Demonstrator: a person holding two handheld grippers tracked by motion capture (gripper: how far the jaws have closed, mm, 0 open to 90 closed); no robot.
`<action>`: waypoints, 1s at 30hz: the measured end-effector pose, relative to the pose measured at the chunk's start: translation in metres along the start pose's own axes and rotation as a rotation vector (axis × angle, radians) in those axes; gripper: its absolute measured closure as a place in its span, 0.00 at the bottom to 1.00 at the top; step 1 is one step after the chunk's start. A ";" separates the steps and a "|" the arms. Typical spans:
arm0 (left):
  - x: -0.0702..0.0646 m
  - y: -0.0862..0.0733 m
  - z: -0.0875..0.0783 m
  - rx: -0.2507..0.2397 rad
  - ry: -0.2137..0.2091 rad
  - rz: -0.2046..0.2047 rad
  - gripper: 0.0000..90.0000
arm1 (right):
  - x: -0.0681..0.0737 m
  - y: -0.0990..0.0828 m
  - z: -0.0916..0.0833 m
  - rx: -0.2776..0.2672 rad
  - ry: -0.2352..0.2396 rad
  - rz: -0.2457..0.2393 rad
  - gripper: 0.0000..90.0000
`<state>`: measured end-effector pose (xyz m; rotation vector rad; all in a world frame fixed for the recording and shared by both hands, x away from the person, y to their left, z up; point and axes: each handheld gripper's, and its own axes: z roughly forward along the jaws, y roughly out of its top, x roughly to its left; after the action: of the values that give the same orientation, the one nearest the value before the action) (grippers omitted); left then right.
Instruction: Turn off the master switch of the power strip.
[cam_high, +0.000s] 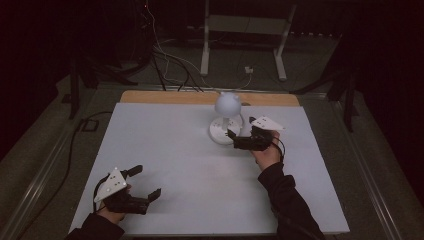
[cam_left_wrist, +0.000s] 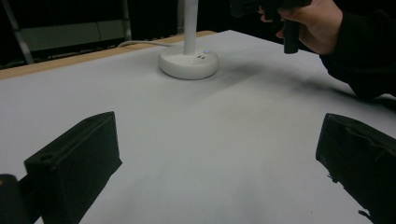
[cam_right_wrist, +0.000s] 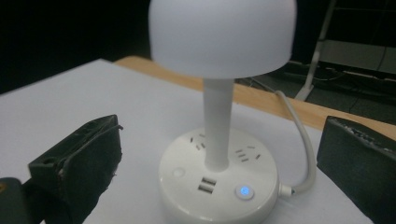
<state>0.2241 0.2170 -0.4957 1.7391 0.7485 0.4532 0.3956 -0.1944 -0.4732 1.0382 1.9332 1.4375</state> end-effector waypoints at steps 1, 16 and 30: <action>0.000 0.000 0.000 0.000 0.000 0.000 0.00 | -0.001 -0.001 0.001 -0.001 -0.009 0.005 0.00; 0.001 0.000 0.000 0.000 0.000 -0.003 0.00 | -0.006 -0.006 0.010 0.053 -0.119 0.048 0.37; 0.001 0.000 0.000 0.004 0.001 -0.001 0.00 | -0.009 -0.011 0.016 0.075 -0.202 0.131 0.88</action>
<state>0.2249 0.2173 -0.4960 1.7421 0.7512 0.4516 0.4098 -0.1941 -0.4888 1.3126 1.8146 1.2814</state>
